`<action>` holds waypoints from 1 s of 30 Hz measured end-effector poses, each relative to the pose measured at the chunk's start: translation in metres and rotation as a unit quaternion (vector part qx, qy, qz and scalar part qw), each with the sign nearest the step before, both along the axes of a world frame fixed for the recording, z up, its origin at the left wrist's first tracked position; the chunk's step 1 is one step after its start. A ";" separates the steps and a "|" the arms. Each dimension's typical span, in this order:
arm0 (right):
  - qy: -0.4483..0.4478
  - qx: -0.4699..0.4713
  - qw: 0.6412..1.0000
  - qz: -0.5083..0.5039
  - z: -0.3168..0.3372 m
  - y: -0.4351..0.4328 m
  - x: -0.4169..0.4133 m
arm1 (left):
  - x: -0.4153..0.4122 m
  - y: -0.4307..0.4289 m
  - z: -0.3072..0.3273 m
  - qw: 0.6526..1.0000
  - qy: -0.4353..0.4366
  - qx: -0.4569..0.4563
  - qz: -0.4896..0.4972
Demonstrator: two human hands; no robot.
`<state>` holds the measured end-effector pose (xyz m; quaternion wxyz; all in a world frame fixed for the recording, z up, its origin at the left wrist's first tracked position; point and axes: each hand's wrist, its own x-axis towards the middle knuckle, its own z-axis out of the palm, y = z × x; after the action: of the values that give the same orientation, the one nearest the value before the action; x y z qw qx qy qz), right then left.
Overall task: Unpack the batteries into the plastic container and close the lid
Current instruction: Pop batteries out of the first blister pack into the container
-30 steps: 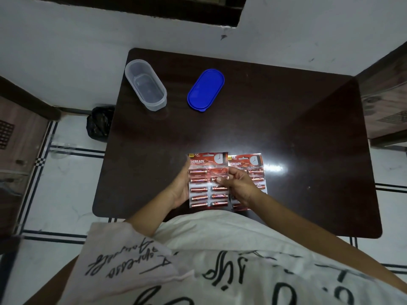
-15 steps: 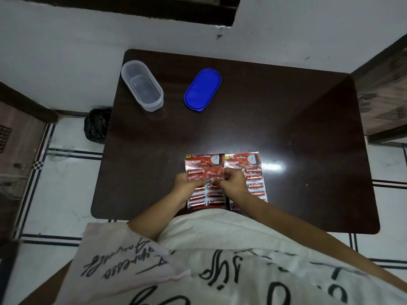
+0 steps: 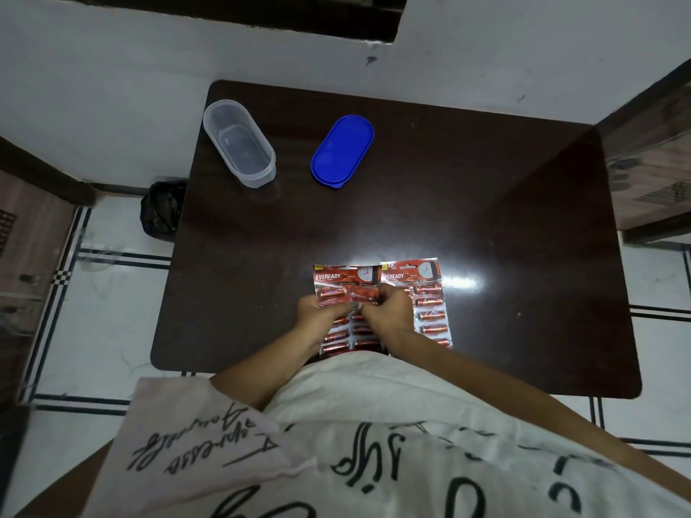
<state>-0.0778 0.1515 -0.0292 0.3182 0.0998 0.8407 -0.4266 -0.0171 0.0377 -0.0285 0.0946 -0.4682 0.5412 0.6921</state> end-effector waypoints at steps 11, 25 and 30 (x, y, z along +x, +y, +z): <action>-0.015 -0.051 0.999 -0.008 -0.007 0.014 -0.009 | 0.002 0.004 -0.006 1.000 0.009 0.015 -0.013; -0.190 -0.183 0.964 0.038 -0.001 0.046 -0.021 | 0.004 -0.031 -0.009 0.984 0.013 0.110 -0.138; -0.208 -0.186 0.959 0.036 -0.003 0.049 -0.024 | 0.002 -0.032 -0.004 0.974 0.008 0.163 -0.158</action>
<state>-0.1013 0.2003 -0.0326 0.5143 0.0950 0.6644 -0.5339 -0.0149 0.0061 -0.0326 0.2729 -0.3496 0.4892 0.7510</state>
